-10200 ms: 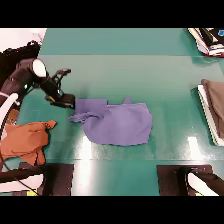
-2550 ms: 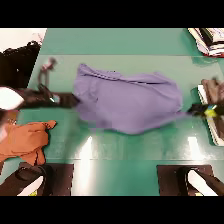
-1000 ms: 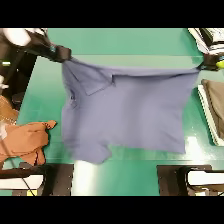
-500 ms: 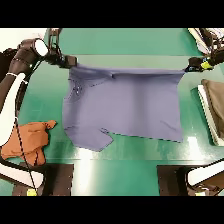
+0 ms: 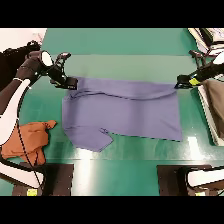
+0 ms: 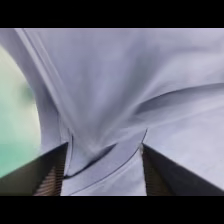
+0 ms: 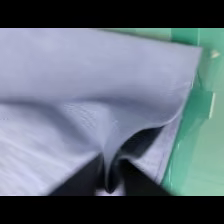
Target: Fold the shirts.
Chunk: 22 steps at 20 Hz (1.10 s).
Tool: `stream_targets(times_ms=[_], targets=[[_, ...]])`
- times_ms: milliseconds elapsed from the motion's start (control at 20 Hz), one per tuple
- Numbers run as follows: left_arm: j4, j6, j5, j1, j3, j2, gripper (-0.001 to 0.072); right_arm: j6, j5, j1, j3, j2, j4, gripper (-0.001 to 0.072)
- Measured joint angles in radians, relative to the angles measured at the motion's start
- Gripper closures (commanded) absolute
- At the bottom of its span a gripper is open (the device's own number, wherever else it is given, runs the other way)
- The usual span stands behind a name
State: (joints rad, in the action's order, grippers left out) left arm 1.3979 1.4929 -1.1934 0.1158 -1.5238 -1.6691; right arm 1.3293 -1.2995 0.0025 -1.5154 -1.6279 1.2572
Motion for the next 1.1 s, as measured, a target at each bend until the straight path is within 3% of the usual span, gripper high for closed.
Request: stream_targets(times_ms=[200, 450, 800, 1100], targets=[[0.021, 0.03, -0.063, 0.0, 0.03, 0.058, 0.0165, 0.0, -0.008, -0.009, 0.055, 0.075, -0.001, 0.0314], [0.051, 0.055, -0.123, -0.001, 0.226, 0.291, 0.0165, -0.002, -0.048, -0.077, 0.178, 0.27, 0.0, 0.0314], [-0.137, 0.125, -0.128, 0.0, 0.753, 0.671, 0.0165, -0.006, -0.027, -0.146, 0.412, 0.51, -0.006, 0.0315], [-0.269, 0.167, -0.034, 0.0, 1.023, 0.785, 0.0164, -0.012, -0.013, -0.155, 0.477, 0.57, -0.008, 0.0314]])
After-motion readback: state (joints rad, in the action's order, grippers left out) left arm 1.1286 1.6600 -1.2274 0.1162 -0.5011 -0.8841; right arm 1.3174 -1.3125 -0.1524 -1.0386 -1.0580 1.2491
